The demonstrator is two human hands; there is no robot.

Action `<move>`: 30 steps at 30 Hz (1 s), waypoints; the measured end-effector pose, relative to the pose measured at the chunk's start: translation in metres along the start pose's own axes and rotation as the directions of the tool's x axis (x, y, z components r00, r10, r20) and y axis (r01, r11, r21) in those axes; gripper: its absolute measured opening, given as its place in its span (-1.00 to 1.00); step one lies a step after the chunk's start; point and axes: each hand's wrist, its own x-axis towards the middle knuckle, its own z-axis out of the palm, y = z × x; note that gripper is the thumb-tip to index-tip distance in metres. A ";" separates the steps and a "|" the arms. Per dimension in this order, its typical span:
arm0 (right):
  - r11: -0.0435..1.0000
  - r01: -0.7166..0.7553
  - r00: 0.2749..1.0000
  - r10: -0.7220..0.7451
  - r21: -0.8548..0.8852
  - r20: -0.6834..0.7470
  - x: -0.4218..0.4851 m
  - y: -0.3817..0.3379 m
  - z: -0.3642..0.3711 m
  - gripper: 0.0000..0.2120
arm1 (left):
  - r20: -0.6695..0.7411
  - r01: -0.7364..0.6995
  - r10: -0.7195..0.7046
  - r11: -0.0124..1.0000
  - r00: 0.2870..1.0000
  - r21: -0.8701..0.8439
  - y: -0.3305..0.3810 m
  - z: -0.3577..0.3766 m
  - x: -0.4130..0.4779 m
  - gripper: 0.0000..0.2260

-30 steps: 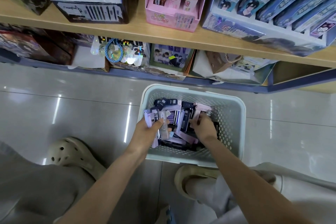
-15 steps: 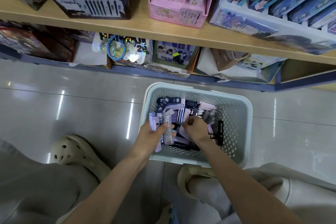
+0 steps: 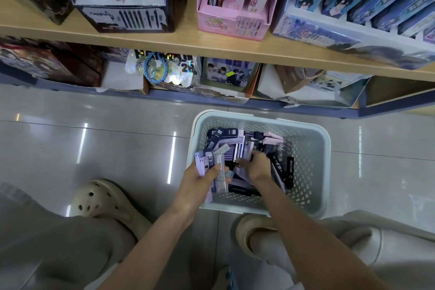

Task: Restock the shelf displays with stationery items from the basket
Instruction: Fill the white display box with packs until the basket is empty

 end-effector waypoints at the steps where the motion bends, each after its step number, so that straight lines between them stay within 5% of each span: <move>1: 1.000 0.007 1.000 -0.007 0.029 -0.001 -0.002 0.004 -0.003 -0.66 | 0.006 0.010 -0.010 1.000 1.000 -0.009 0.000 0.000 0.000 -0.86; 6: 0.988 0.098 0.995 -0.097 0.120 -0.014 -0.014 0.010 -0.022 -0.79 | 0.024 0.052 -0.050 0.994 0.998 -0.095 0.005 0.003 0.001 -0.84; 12: 0.886 0.347 0.915 -0.392 0.307 0.098 -0.060 -0.022 -0.056 -0.90 | -0.003 0.085 -0.087 0.985 0.996 -0.148 0.014 0.013 0.002 -0.64; 18: 0.818 0.497 0.824 -0.549 0.289 0.138 -0.110 -0.050 -0.079 -0.93 | 0.043 0.064 -0.055 0.966 0.998 -0.250 0.036 0.020 -0.014 -0.84; 24: 0.815 0.429 0.847 -0.513 0.391 0.139 -0.148 -0.065 -0.097 -0.87 | 0.052 -0.047 0.068 0.944 0.996 -0.328 0.058 0.019 -0.038 -0.90; 27: 0.839 0.230 0.889 -0.387 0.492 0.245 -0.170 -0.070 -0.106 -0.69 | 0.041 -0.116 0.139 0.929 0.989 -0.350 0.070 0.021 -0.053 -0.88; 30: 0.747 -0.003 0.879 -0.315 0.665 0.357 -0.185 -0.072 -0.117 -0.66 | 0.058 -0.198 0.233 0.914 0.971 -0.353 0.081 0.018 -0.065 -0.87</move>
